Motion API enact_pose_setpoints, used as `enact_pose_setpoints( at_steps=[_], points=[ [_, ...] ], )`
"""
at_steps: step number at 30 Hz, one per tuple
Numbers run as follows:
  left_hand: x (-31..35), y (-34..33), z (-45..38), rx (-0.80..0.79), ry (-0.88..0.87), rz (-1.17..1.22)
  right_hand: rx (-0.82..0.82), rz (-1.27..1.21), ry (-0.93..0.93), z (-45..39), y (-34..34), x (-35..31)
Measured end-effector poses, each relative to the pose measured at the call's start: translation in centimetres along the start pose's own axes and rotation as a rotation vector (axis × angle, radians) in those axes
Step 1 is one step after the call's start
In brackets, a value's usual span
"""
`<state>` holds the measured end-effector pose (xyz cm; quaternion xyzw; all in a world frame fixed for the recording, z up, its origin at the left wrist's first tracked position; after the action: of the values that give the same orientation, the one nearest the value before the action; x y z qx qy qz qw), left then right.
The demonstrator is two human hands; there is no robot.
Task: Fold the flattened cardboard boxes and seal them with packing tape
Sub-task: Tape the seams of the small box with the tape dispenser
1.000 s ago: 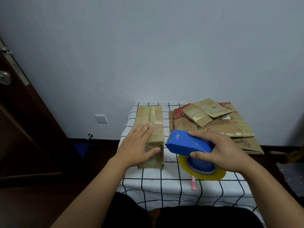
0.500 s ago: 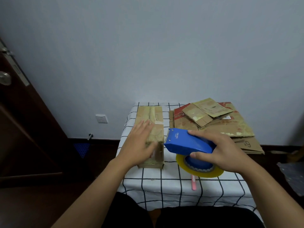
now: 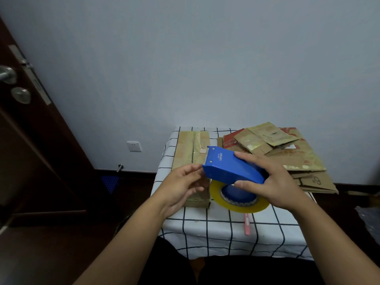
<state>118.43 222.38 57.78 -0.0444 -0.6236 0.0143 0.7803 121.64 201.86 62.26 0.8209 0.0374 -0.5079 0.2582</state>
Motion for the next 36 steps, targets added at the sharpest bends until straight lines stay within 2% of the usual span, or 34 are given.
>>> enact_pose_setpoints(
  at_steps=[7,17,23,36],
  points=[
    [-0.2,1.1,0.4,0.016,0.146,0.257,0.0,-0.08,-0.017,-0.3,-0.8,0.3],
    [1.0,4.1,-0.2,0.198,0.1,-0.278,-0.136,0.087,0.014,-1.1,-1.6,-0.5],
    [3.2,8.0,-0.8,0.381,0.031,-0.314,-0.18,0.191,0.012,-1.9,0.8,-1.3],
    [1.2,9.0,-2.0,0.455,0.064,-0.427,-0.31,0.307,-0.097,-4.7,0.4,1.2]
  ],
)
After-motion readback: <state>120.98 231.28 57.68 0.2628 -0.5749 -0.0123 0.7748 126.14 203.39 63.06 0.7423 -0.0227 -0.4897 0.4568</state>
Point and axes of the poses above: each hand's wrist, its own z-axis away from the middle knuckle, its own y-axis out of the back of the hand, x = y × z, the point moved 7 cm from there along -z, towards the middle knuckle, and after that the axes turned 10 degrees about -z, right-handed, at the moved point
